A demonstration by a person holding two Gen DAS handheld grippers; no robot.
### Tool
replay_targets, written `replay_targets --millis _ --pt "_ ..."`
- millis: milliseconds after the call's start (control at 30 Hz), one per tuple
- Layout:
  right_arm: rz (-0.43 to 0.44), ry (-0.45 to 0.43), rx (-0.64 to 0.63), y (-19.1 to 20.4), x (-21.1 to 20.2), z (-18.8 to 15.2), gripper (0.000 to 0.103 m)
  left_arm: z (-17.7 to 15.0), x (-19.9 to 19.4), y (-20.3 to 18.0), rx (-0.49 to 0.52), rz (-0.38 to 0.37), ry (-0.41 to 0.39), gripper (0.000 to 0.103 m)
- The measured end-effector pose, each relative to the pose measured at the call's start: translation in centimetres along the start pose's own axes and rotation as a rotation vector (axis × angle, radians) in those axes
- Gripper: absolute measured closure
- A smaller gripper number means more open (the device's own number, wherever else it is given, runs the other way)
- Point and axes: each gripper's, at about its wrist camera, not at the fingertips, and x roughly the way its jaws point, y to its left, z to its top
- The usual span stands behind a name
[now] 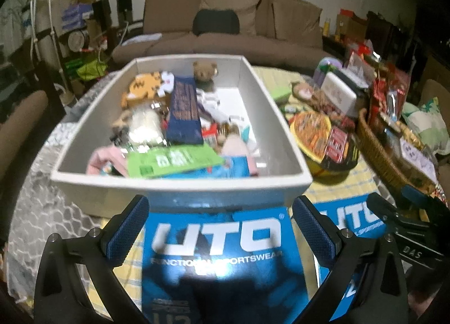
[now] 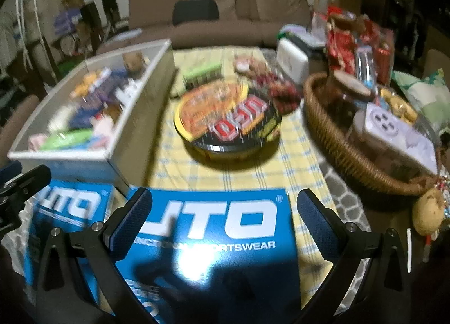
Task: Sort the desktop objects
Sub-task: 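Move both tools from the white box toward the UFO noodle bowl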
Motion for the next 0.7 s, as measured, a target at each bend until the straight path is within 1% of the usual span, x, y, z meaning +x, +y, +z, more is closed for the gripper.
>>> replay_targets --millis 167,433,567,700 --pt "0.036 -0.038 -0.018 0.2 -1.9 1.3 0.000 1.3 -1.5 0.4 -0.001 0.001 -0.025 0.000" --pt "0.047 -0.094 -0.079 0.8 -4.7 3.6 0.000 3.4 -3.2 1.1 -0.017 0.013 -0.068 0.000" --pt "0.057 -0.102 -0.084 0.7 -5.2 4.7 0.000 4.2 -3.6 1.2 -0.011 0.021 -0.078 0.000" --pt "0.065 -0.097 -0.083 0.2 -5.0 5.4 0.000 4.8 -3.4 1.5 0.001 0.046 -0.080 0.000"
